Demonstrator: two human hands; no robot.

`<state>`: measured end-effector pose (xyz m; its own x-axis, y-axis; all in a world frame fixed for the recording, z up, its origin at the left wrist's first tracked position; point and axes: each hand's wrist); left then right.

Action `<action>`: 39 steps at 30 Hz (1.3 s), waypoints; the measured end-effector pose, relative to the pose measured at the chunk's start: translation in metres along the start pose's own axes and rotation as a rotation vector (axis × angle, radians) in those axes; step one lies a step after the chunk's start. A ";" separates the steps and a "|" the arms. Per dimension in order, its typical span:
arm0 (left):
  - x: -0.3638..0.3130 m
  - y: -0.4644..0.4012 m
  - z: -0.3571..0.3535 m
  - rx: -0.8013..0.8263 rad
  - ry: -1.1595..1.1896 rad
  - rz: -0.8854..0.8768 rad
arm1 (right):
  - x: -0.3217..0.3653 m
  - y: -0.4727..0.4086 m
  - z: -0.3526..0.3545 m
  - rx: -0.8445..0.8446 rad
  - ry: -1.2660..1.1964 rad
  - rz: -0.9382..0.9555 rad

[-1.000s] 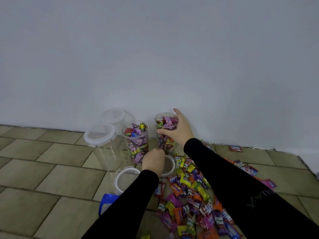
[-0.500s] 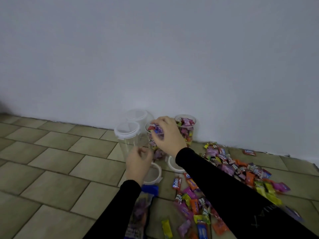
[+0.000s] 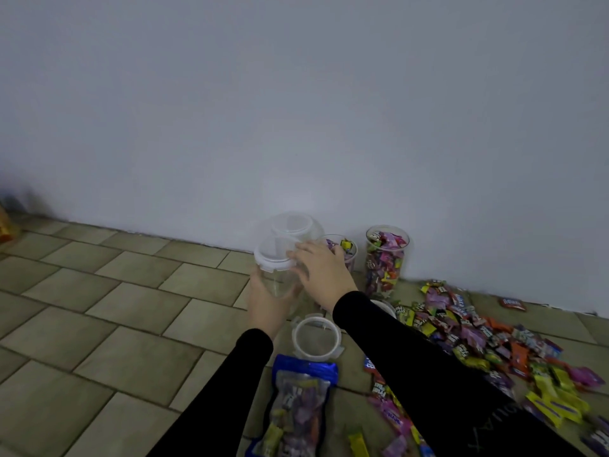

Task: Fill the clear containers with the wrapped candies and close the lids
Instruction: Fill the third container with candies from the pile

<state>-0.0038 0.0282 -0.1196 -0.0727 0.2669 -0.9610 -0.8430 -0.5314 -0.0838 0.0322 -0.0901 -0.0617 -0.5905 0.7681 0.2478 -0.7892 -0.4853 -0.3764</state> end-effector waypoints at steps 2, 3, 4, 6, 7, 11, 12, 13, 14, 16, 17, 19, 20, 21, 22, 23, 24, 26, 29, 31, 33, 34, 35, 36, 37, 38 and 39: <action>0.008 -0.004 0.001 -0.010 0.010 -0.020 | 0.000 0.001 -0.002 -0.021 -0.021 -0.002; 0.012 -0.005 0.002 -0.013 0.009 -0.031 | -0.001 0.002 -0.004 -0.037 -0.041 0.009; 0.017 -0.006 0.002 -0.008 -0.003 -0.044 | -0.002 0.005 -0.005 -0.057 -0.072 0.027; 0.020 -0.005 0.004 0.004 -0.010 -0.056 | -0.006 0.015 -0.006 -0.114 -0.184 0.068; 0.017 -0.002 0.007 -0.002 0.001 -0.066 | -0.008 0.021 -0.008 -0.171 -0.246 0.085; -0.007 0.013 0.016 -0.023 0.006 -0.209 | -0.007 0.046 -0.006 -0.379 -0.504 0.089; -0.013 0.018 0.015 -0.014 -0.002 -0.245 | -0.004 0.051 -0.001 -0.415 -0.546 0.084; -0.020 0.024 0.014 -0.008 -0.006 -0.275 | -0.002 0.056 0.004 -0.464 -0.570 0.078; -0.026 0.033 0.012 -0.005 -0.007 -0.299 | -0.002 0.063 0.011 -0.511 -0.575 0.074; -0.038 0.051 0.005 -0.004 0.011 -0.332 | -0.002 0.076 0.026 -0.572 -0.585 0.061; -0.044 0.060 0.000 0.005 0.028 -0.342 | -0.004 0.083 0.033 -0.594 -0.583 0.048; -0.054 0.081 -0.010 0.046 0.070 -0.347 | -0.009 0.099 0.049 -0.638 -0.561 0.025; -0.058 0.092 -0.015 0.069 0.093 -0.355 | -0.012 0.108 0.057 -0.659 -0.543 0.018; -0.062 0.104 -0.021 0.093 0.116 -0.367 | -0.016 0.118 0.065 -0.680 -0.524 0.013; -0.065 0.114 -0.026 0.118 0.143 -0.376 | -0.020 0.127 0.072 -0.698 -0.508 0.006; -0.066 0.124 -0.032 0.146 0.168 -0.379 | -0.024 0.136 0.078 -0.717 -0.495 0.000; -0.068 0.134 -0.039 0.176 0.187 -0.374 | -0.027 0.145 0.084 -0.731 -0.493 -0.015; -0.069 0.152 -0.052 0.249 0.211 -0.351 | -0.035 0.164 0.094 -0.754 -0.481 -0.046; -0.073 0.187 -0.073 0.394 0.269 -0.286 | -0.054 0.201 0.107 -0.778 -0.416 -0.052; -0.073 0.211 -0.085 0.481 0.311 -0.253 | -0.069 0.228 0.118 -0.802 -0.323 -0.037; -0.073 0.237 -0.100 0.567 0.311 -0.243 | -0.087 0.258 0.128 -0.821 -0.210 -0.019; -0.072 0.247 -0.105 0.593 0.311 -0.239 | -0.094 0.270 0.129 -0.825 -0.170 -0.016; -0.070 0.253 -0.109 0.595 0.308 -0.234 | -0.100 0.277 0.128 -0.824 -0.152 -0.007; -0.068 0.259 -0.113 0.603 0.312 -0.225 | -0.105 0.285 0.127 -0.813 -0.146 -0.011; -0.068 0.269 -0.117 0.616 0.309 -0.219 | -0.109 0.297 0.128 -0.798 -0.144 -0.026; -0.067 0.279 -0.120 0.628 0.306 -0.217 | -0.112 0.307 0.128 -0.786 -0.148 -0.039; -0.066 0.288 -0.123 0.637 0.297 -0.216 | -0.115 0.317 0.128 -0.779 -0.155 -0.038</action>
<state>-0.1760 -0.2410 -0.1131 0.2019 0.0353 -0.9788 -0.9749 0.1027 -0.1974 -0.1719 -0.3860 -0.0951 -0.6273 0.6837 0.3730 -0.4978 0.0163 -0.8671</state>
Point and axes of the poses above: each hand's wrist, its own y-axis away from the middle knuckle, its own z-axis out of the back of the hand, x = y × z
